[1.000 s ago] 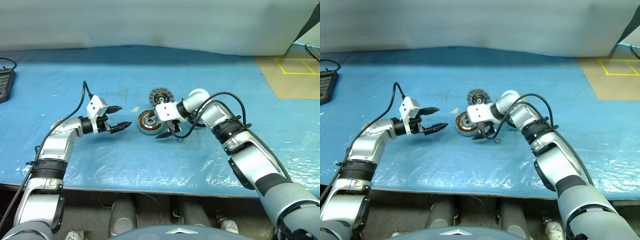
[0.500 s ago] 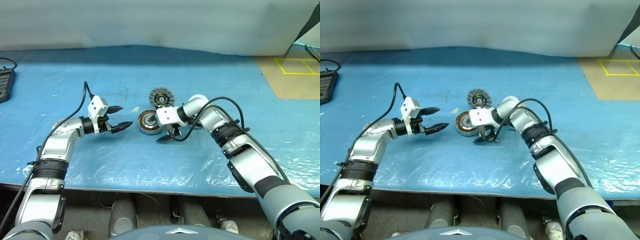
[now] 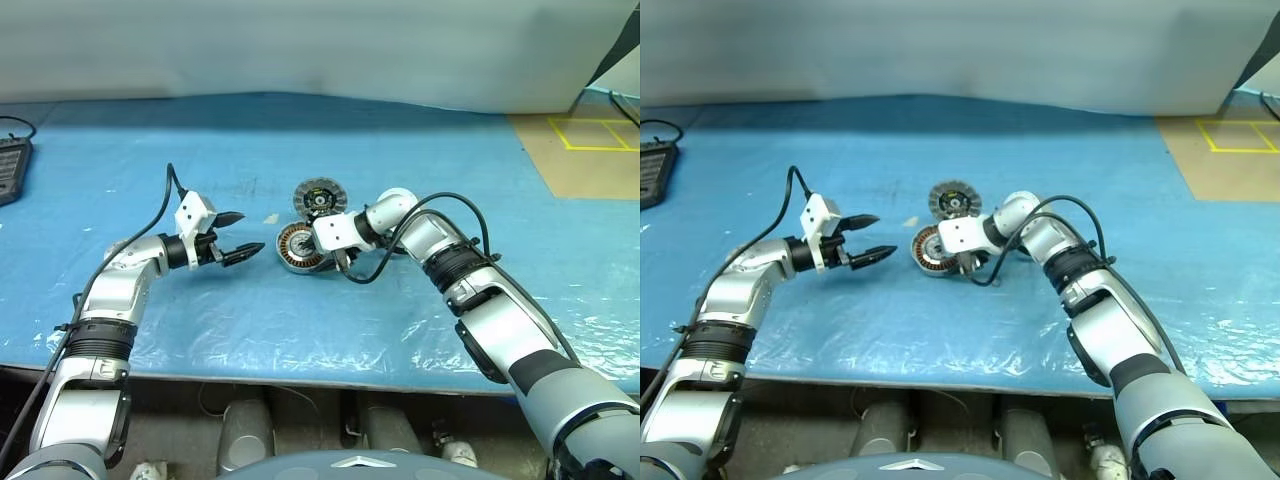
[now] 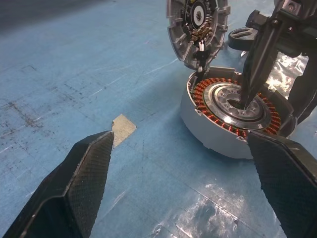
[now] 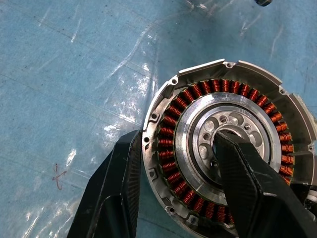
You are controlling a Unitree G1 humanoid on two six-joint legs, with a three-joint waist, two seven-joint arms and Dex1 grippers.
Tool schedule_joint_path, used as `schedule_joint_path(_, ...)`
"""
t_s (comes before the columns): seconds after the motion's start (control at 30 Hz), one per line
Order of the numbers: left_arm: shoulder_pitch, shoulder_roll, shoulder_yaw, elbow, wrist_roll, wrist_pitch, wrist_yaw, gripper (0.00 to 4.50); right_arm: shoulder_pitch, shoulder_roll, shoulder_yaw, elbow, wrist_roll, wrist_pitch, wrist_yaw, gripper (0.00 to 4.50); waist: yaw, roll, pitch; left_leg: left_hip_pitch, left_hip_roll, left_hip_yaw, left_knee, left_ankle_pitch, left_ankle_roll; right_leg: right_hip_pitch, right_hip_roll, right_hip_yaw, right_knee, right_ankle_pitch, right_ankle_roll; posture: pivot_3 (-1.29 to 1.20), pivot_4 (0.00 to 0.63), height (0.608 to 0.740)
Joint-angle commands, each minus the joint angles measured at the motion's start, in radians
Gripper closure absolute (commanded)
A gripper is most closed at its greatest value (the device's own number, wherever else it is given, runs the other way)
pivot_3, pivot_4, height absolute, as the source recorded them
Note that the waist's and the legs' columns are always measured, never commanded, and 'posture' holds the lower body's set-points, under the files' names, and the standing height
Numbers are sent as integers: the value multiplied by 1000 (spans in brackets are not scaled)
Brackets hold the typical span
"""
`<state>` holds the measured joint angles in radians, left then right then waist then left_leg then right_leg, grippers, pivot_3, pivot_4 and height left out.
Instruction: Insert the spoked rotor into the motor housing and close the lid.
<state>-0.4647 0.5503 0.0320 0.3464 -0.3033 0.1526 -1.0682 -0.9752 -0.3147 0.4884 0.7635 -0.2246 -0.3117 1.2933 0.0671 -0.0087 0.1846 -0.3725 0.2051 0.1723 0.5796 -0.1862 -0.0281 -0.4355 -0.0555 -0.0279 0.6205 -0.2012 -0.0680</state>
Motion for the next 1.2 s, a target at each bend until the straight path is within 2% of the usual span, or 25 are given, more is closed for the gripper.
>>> schedule_joint_path(0.03, -8, 11, 13, -21, -4, -9, -1, 0, 13, -19, 21, -14, -31, -11, 6, 2551, 0, 0, 0, 0, 0, 0, 0, 0, 0, 0, 0, 0, 0, 0, 0, 0, 150, 740)
schedule_joint_path(0.4, -1, 20, 23, -11, -2, -14, 9, 0, 54, -79, 71, -185, -45, -69, 64, 2596, 0, 0, 0, 0, 0, 0, -1, 0, 0, 0, 0, 0, -1, 0, 0, 0, 150, 740)
schedule_joint_path(0.63, 11, 20, 27, -21, -5, -12, 17, 0, 83, -78, 84, -298, -22, -25, 101, 2596, -1, 0, 0, -1, 0, 0, -2, 0, 0, -1, 0, 0, -2, 0, 0, 0, 150, 740)
schedule_joint_path(1.17, 44, 35, 31, -54, -17, 2, 30, 0, 140, -62, 104, -377, -23, 68, 113, 2596, -2, 0, 0, 0, 0, 1, -2, 0, 0, 0, 0, 0, -2, 0, 0, 0, 150, 740)
schedule_joint_path(1.2, 43, 34, 30, -54, -16, 2, 31, 0, 138, -63, 101, -375, -26, 68, 108, 2292, -2, 0, 0, 0, 0, 1, -2, 0, 0, 0, 0, 1, -2, 0, 0, 0, 150, 740)
